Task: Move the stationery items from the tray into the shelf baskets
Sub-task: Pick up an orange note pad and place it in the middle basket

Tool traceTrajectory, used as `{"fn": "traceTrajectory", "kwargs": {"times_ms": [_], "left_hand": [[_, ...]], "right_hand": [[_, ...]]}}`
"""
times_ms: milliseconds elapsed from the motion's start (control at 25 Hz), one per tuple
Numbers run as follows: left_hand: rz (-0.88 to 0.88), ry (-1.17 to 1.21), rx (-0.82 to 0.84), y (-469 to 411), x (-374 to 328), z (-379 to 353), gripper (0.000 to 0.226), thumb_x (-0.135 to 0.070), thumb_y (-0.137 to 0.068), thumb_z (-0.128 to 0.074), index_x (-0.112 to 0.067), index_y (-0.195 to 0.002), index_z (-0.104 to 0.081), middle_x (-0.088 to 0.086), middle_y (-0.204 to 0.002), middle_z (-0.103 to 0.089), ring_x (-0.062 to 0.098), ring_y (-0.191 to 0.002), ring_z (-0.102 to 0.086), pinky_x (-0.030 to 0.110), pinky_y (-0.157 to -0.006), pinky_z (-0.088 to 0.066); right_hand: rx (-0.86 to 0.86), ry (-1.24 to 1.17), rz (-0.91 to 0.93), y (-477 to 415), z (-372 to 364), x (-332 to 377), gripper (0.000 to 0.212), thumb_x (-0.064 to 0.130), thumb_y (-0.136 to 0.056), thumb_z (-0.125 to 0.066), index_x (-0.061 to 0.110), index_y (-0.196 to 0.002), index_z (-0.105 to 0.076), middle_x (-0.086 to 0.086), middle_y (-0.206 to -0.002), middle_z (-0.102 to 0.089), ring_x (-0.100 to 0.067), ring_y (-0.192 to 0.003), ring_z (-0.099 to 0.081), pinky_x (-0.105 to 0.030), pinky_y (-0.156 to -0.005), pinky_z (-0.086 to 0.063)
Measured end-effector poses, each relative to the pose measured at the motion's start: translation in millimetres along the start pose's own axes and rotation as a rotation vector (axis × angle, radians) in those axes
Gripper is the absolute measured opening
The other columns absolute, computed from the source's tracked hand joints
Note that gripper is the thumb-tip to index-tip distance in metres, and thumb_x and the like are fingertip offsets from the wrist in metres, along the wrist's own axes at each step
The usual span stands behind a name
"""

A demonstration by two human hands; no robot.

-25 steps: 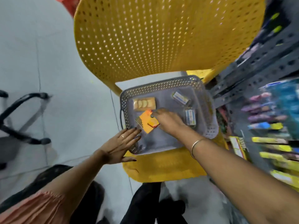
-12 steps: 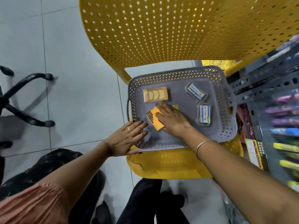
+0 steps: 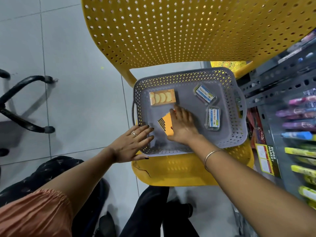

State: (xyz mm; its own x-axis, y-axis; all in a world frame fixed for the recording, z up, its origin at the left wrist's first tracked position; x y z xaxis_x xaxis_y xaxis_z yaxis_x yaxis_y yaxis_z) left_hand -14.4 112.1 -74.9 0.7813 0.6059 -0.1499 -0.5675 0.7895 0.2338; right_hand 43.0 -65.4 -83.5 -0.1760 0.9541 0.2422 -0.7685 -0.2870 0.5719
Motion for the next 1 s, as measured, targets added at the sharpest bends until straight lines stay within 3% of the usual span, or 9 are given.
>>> {"fn": "traceTrajectory", "kwargs": {"times_ms": [160,480,640,840,1000], "left_hand": [[-0.003,0.002,-0.015,0.6,-0.7,-0.7,0.074,-0.061,-0.092,-0.025,-0.003,-0.130,-0.051,0.024,-0.138,-0.044,0.039,-0.128,-0.039,0.046,-0.109,-0.012],[0.006,-0.005,0.017,-1.2,-2.8,14.7,0.076,-0.063,-0.090,-0.029,-0.004,-0.134,-0.047,0.022,-0.139,-0.044,0.038,-0.129,-0.038,0.046,-0.109,-0.010],[0.008,-0.030,-0.039,-30.5,-19.3,82.0,0.082,-0.067,-0.088,-0.028,-0.003,-0.133,-0.048,0.021,-0.139,-0.044,0.035,-0.128,-0.040,0.046,-0.107,-0.013],[-0.098,-0.088,-0.290,-95.2,-54.2,216.5,0.081,-0.067,-0.085,-0.031,-0.002,-0.128,-0.053,0.021,-0.139,-0.044,0.036,-0.128,-0.040,0.047,-0.105,-0.028],[-0.237,-0.104,-0.507,-145.8,-104.0,334.7,0.078,-0.067,-0.091,-0.023,-0.003,-0.128,-0.047,0.021,-0.140,-0.043,0.035,-0.130,-0.036,0.045,-0.104,-0.020]], "right_hand": [[-0.140,-0.005,-0.256,4.5,-3.2,0.7,0.102,0.051,-0.069,-0.070,0.000,-0.140,-0.016,-0.019,-0.146,-0.029,-0.033,-0.132,-0.030,-0.044,-0.109,-0.028],[-0.299,-0.171,-0.219,28.5,30.1,-9.1,0.084,0.038,-0.063,-0.076,-0.001,-0.125,-0.036,-0.019,-0.127,-0.042,-0.034,-0.120,-0.038,-0.043,-0.093,-0.043],[-0.462,-0.216,-0.217,76.3,127.7,-16.7,0.082,0.038,-0.060,-0.076,-0.001,-0.121,-0.039,-0.018,-0.124,-0.043,-0.035,-0.117,-0.037,-0.044,-0.096,-0.041],[-0.653,-0.170,-0.162,184.7,279.2,-23.6,0.080,0.040,-0.063,-0.073,0.000,-0.124,-0.040,-0.019,-0.125,-0.042,-0.034,-0.117,-0.035,-0.039,-0.099,-0.034],[-0.844,-0.125,-0.246,303.9,380.9,-43.5,0.077,0.044,-0.062,-0.070,0.001,-0.121,-0.045,-0.019,-0.121,-0.045,-0.034,-0.116,-0.036,-0.036,-0.101,-0.029]]}}
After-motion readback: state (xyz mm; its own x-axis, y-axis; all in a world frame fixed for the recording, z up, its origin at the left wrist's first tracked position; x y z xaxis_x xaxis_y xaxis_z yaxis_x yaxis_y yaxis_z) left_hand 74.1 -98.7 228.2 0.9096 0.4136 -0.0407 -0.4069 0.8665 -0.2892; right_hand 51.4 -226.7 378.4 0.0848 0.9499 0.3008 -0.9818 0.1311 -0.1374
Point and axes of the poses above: each hand's wrist, its own y-axis away from the middle knuckle, its own z-axis out of the back of the hand, x = y × z, the point moved 5 cm from there along -y, towards the middle knuckle
